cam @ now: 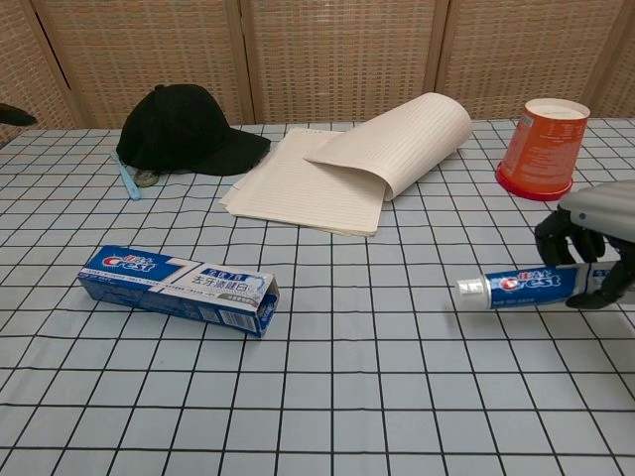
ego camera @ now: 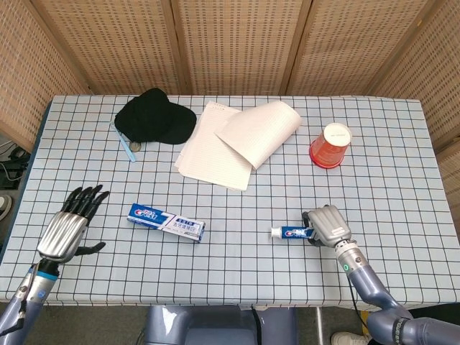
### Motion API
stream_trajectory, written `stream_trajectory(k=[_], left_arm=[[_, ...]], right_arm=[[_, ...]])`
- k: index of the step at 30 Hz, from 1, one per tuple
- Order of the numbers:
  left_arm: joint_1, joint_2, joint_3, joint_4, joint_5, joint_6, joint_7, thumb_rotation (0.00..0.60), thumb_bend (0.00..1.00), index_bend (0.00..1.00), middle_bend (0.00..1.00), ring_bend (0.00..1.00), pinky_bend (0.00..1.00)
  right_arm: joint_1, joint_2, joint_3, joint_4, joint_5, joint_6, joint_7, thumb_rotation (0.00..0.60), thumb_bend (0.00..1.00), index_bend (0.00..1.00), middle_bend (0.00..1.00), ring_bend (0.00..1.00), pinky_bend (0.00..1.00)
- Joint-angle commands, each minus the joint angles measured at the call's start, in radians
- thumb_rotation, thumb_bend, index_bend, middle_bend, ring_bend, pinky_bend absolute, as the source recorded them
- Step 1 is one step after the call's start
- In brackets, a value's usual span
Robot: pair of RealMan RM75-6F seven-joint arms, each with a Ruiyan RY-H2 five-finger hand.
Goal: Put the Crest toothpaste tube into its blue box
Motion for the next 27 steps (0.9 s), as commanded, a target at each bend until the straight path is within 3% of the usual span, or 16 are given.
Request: stream_trajectory(k=[1,7,12,15,23,27], left_arm=[[-0.127,-0.033,-0.003,0.117,0.099,-0.127,-0.071,0.6,0.0,0.06,0.0,0.0,0.0],[-0.241,-0.099,-0.003,0.266,0.132,-0.245,-0.093,0.6,0.01,0.12,0.0,0.0,0.0],[-0.302,-0.18,0.017,0.408,0.162,-0.284,-0.139,0.6,0.12,0.2,0.0,0.0,0.04],[-0.326,-0.224,0.028,0.466,0.157,-0.307,-0.165,0.6,0.13,0.2,0.0,0.01,0.06],[-0.361,-0.299,0.047,0.524,0.126,-0.35,-0.193,0.6,0.13,0.19,0.0,0.01,0.08],[-0.371,-0.325,0.051,0.541,0.116,-0.348,-0.194,0.6,0.14,0.2,0.02,0.07,0.11]], right_arm=[[-0.009,0.046,0.005,-0.057,0.003,0.033,-0.034,0.6,0.48,0.72,0.66,0.59,0.53],[-0.019,0.087,0.007,-0.106,0.023,0.061,-0.057,0.6,0.48,0.72,0.66,0.59,0.54],[-0.024,0.107,0.007,-0.125,0.03,0.077,-0.066,0.6,0.48,0.72,0.66,0.6,0.54],[-0.027,0.121,0.003,-0.138,0.029,0.083,-0.067,0.6,0.48,0.72,0.66,0.6,0.54],[-0.026,0.145,0.007,-0.16,0.035,0.092,-0.068,0.6,0.48,0.72,0.66,0.6,0.54],[-0.025,0.153,0.006,-0.169,0.033,0.097,-0.07,0.6,0.48,0.72,0.66,0.6,0.54]])
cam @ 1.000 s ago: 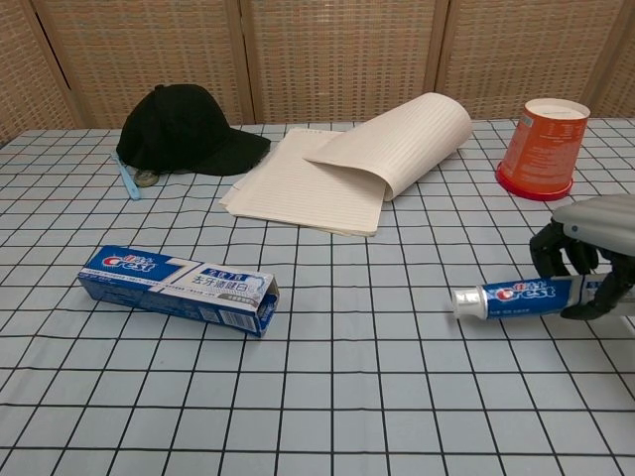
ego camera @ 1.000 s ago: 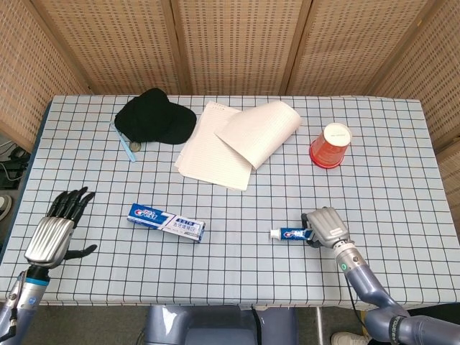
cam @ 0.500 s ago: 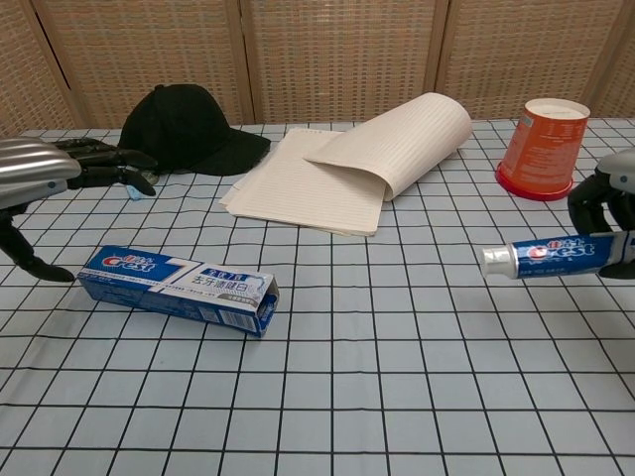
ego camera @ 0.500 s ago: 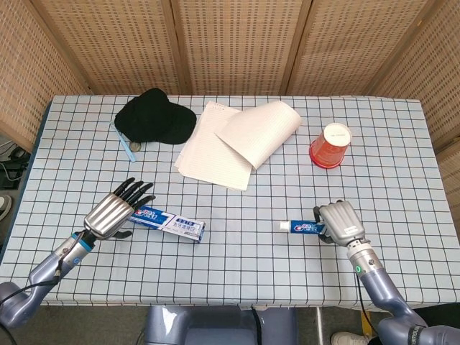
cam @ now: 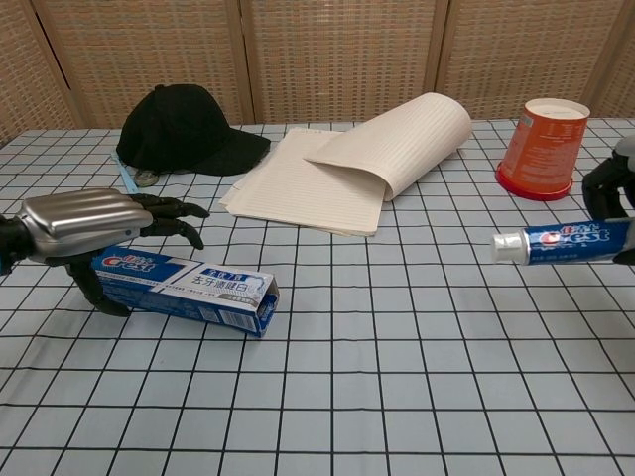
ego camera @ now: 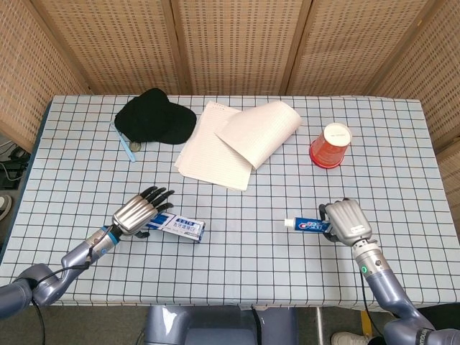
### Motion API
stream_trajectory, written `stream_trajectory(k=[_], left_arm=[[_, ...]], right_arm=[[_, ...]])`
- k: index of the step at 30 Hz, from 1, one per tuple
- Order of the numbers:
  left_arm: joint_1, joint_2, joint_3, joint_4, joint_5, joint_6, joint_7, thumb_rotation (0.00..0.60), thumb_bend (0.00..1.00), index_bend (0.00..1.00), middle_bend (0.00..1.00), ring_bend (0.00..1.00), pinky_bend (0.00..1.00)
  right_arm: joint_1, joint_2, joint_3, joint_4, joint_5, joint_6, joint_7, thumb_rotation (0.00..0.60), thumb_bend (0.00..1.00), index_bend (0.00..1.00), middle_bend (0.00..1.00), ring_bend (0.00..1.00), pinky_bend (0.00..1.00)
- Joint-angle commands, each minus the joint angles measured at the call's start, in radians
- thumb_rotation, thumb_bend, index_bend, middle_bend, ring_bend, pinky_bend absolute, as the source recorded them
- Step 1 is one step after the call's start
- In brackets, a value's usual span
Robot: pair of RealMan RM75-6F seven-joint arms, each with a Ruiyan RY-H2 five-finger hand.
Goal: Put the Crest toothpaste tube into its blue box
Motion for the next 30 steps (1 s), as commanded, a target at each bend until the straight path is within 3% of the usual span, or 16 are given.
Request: stream_trajectory(k=[1,6,10,13,23,30], left_arm=[[-0.007,-0.014,0.002,0.01,-0.007,0.003,0.0,0.6,0.14,0.21,0.04,0.09,0.14],[-0.016,-0.028,0.006,0.02,-0.023,-0.009,0.017,0.6,0.15,0.25,0.13,0.21,0.28],[-0.008,-0.067,0.0,0.042,-0.046,0.01,0.014,0.6,0.2,0.42,0.31,0.38,0.4],[-0.001,-0.084,-0.008,0.053,-0.057,0.045,-0.025,0.6,0.27,0.5,0.38,0.44,0.45],[-0.008,-0.079,-0.101,-0.037,-0.151,0.104,-0.324,0.6,0.27,0.54,0.41,0.47,0.48],[-0.044,-0.093,-0.167,-0.092,-0.199,0.104,-0.376,0.6,0.26,0.54,0.41,0.47,0.48]], right_arm=[[0.0,0.005,-0.001,-0.004,-0.001,0.002,-0.001,0.6,0.48,0.72,0.66,0.6,0.54],[0.0,0.013,-0.002,-0.009,-0.003,0.006,-0.002,0.6,0.48,0.72,0.67,0.61,0.54],[-0.001,0.024,-0.004,-0.02,-0.012,0.012,0.0,0.6,0.49,0.72,0.67,0.61,0.55],[-0.001,0.035,-0.001,-0.034,-0.022,0.02,-0.001,0.6,0.49,0.72,0.67,0.61,0.55],[0.007,0.114,0.021,-0.157,-0.103,0.083,-0.065,0.6,0.49,0.73,0.67,0.61,0.56],[0.035,0.184,0.067,-0.278,-0.111,0.111,-0.167,0.6,0.49,0.73,0.67,0.62,0.56]])
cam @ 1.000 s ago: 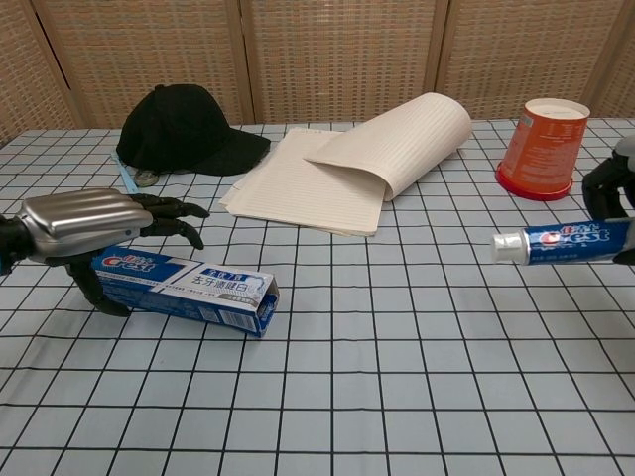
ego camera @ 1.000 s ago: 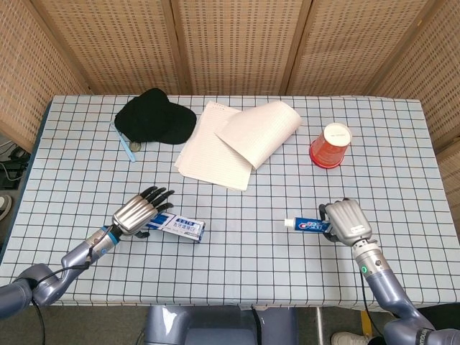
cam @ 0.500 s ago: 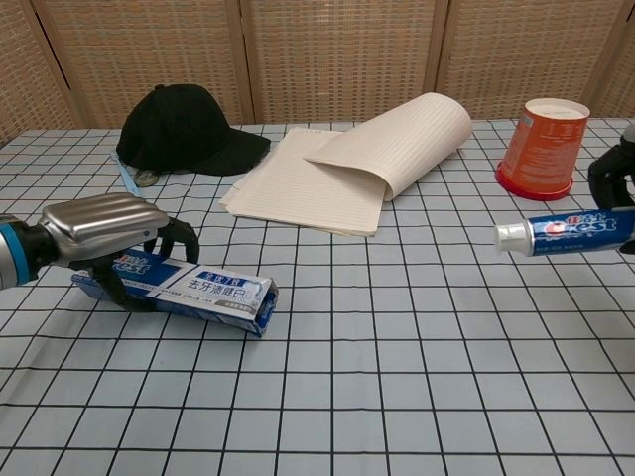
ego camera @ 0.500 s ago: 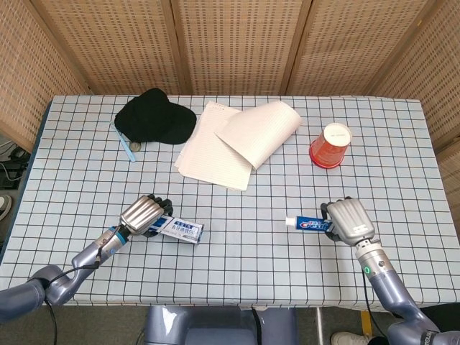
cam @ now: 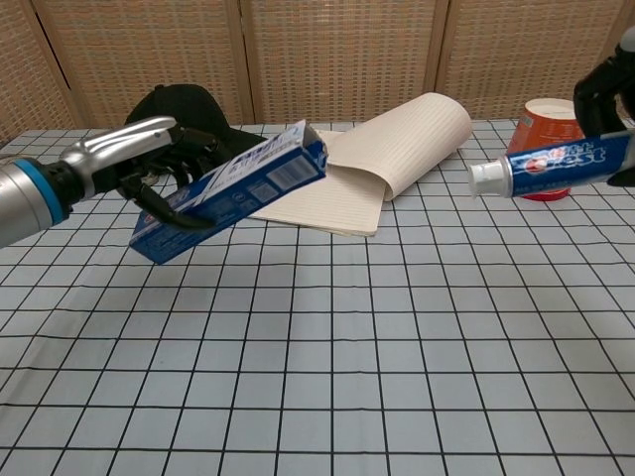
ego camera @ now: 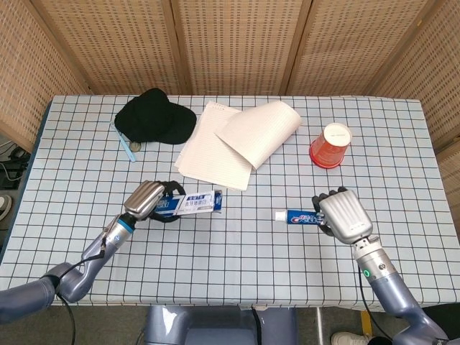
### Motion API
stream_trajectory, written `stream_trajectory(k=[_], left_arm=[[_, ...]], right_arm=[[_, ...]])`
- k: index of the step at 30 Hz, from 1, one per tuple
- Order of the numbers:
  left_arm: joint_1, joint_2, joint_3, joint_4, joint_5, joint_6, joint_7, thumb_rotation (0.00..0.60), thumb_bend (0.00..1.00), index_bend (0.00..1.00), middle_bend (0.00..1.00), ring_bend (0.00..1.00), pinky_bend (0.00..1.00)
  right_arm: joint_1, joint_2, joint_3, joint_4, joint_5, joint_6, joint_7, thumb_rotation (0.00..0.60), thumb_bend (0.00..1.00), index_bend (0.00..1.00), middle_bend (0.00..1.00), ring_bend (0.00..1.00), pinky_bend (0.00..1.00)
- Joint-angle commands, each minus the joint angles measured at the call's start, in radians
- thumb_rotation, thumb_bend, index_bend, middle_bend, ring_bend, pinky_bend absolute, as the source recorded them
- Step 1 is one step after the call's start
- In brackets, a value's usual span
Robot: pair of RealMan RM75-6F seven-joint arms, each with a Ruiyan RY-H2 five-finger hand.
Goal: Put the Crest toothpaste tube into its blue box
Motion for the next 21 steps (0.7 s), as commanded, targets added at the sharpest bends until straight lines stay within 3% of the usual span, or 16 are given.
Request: stream_trajectory(k=[1,11,21], left_arm=[[-0.019,-0.009,-0.02,-0.024,-0.023,-0.007,0.005,0.6,0.26,0.54,0.41,0.47,0.48],[-0.053,-0.073,-0.054,-0.066,-0.08,-0.028,0.032,0.6,0.26,0.54,0.41,0.47,0.48],[-0.072,-0.099,-0.078,-0.096,-0.102,-0.017,0.054,0.6,0.26,0.54,0.41,0.47,0.48]], right_arm=[[0.02,0.039,0.031,-0.057,0.002,0.017,-0.058,0.6,0.49,0.73,0.67,0.62,0.56],[0.099,0.124,0.129,-0.169,0.074,0.033,-0.232,0.6,0.49,0.73,0.68,0.62,0.57],[0.152,0.116,0.129,-0.193,0.119,0.028,-0.331,0.6,0.49,0.74,0.69,0.63,0.58]])
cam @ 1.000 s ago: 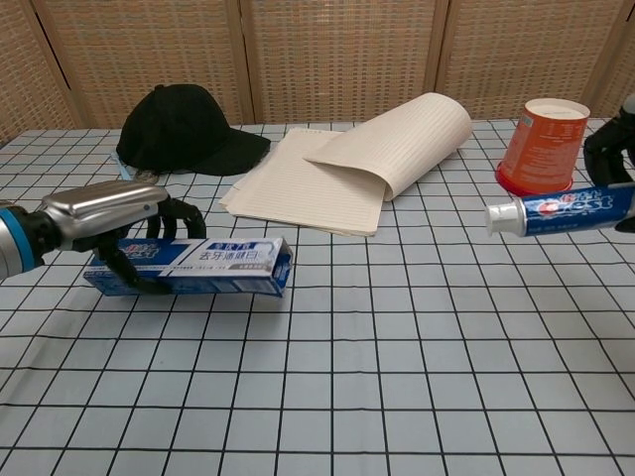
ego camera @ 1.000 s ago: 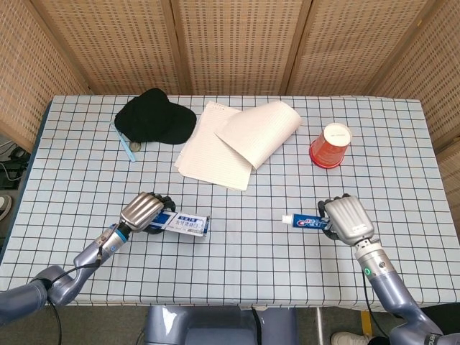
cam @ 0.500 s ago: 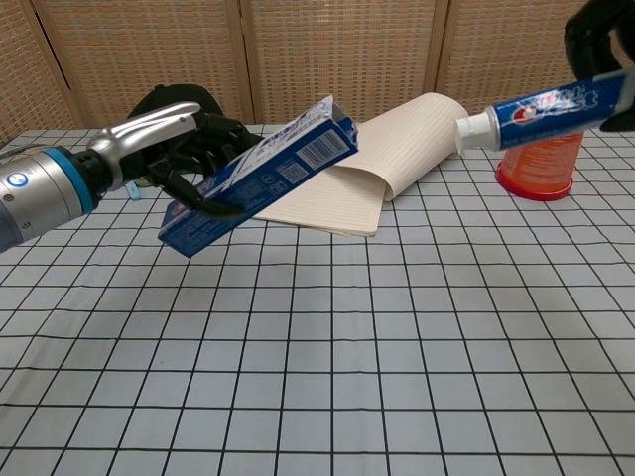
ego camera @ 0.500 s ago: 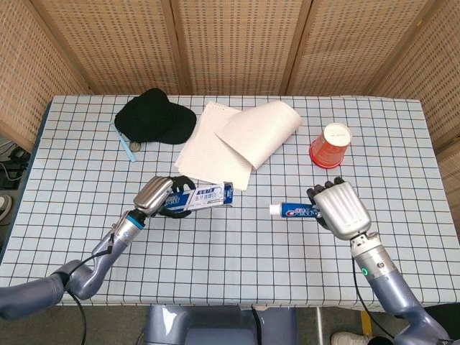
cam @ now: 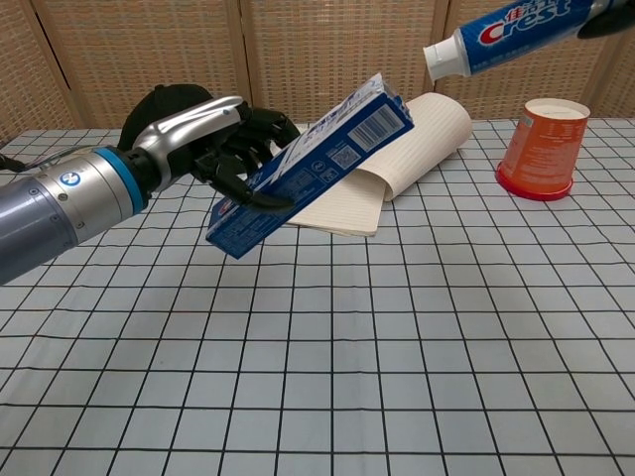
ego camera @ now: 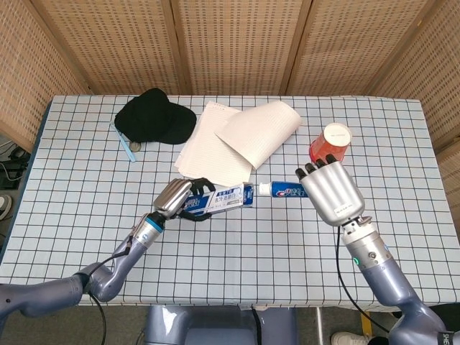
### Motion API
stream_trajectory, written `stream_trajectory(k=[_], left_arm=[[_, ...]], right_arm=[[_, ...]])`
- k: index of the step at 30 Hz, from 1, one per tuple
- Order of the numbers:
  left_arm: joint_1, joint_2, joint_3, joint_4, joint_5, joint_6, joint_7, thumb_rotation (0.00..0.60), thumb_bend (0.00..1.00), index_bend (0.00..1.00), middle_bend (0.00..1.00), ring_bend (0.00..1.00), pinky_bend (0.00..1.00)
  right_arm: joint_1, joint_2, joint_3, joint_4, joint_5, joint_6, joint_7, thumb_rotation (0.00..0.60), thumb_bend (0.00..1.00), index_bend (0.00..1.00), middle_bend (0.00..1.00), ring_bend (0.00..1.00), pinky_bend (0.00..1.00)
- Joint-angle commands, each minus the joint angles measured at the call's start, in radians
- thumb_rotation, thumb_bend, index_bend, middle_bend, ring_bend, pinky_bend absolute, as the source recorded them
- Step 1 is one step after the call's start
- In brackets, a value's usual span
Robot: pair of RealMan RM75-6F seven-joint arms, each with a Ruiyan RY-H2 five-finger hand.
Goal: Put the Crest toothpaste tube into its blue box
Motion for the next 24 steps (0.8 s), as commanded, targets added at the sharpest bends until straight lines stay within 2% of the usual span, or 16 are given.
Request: stream_trajectory(k=[1,24], left_arm=[[-0.002,0.003,-0.004,-0.019,-0.005,0.001,-0.002,0.6,0.26,0.54,0.41,0.47,0.48],[-0.028,0.006,-0.017,-0.053,-0.035,-0.013,0.047,0.6,0.26,0.54,0.41,0.47,0.48]], right_arm=[[0.008,-0.009,-0.007,-0.003,-0.001,0.005,-0.016,0.6,0.49,0.74,0.69,0.63,0.58],[0.033,-0.024,-0.048,-0.006,-0.032,0.018,-0.078,0.6,0.49,0.75,0.69,0.63,0.58]])
